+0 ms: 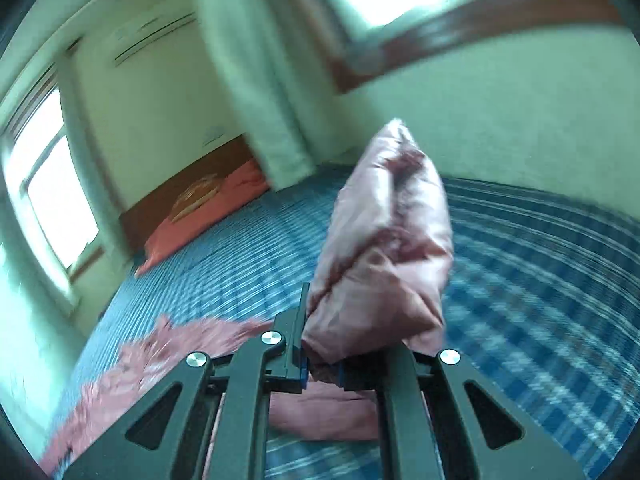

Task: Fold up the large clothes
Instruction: 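Carry the sleeve across the jacket body and release it with the right gripper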

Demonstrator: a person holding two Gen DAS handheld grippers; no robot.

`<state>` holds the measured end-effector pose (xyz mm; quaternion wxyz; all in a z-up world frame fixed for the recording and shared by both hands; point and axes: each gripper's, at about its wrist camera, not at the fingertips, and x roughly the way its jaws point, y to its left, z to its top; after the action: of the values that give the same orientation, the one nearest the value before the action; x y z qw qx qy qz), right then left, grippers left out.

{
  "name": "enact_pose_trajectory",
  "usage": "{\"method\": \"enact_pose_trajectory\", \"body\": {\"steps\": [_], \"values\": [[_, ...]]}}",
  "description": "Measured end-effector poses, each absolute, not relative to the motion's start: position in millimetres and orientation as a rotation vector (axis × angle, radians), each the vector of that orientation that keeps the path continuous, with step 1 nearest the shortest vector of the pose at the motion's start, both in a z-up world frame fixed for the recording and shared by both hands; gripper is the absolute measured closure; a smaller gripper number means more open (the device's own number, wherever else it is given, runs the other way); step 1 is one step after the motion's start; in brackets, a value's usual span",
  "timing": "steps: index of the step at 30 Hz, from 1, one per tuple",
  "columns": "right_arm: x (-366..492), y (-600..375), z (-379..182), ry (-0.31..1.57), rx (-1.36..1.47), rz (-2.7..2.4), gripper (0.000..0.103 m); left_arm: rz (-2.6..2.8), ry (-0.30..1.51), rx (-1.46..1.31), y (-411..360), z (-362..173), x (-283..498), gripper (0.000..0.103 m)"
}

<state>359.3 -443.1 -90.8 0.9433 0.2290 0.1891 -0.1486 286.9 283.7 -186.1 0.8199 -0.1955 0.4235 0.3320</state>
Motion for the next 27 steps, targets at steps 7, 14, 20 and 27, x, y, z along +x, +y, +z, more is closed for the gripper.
{"method": "enact_pose_trajectory", "body": {"steps": [7, 14, 20, 27], "values": [[452, -301, -96, 0.526, 0.363, -0.004, 0.094, 0.694, 0.904, -0.388, 285, -189, 292, 0.016], [503, -190, -126, 0.661, 0.267, 0.16, 0.094, 0.685, 0.892, -0.382, 282, -192, 314, 0.016], [515, -124, -169, 0.771, 0.184, 0.241, 0.094, 0.677, 0.883, -0.378, 282, -193, 282, 0.015], [531, -79, -187, 0.867, 0.154, 0.328, 0.092, 0.678, 0.879, -0.374, 278, -198, 279, 0.014]]}}
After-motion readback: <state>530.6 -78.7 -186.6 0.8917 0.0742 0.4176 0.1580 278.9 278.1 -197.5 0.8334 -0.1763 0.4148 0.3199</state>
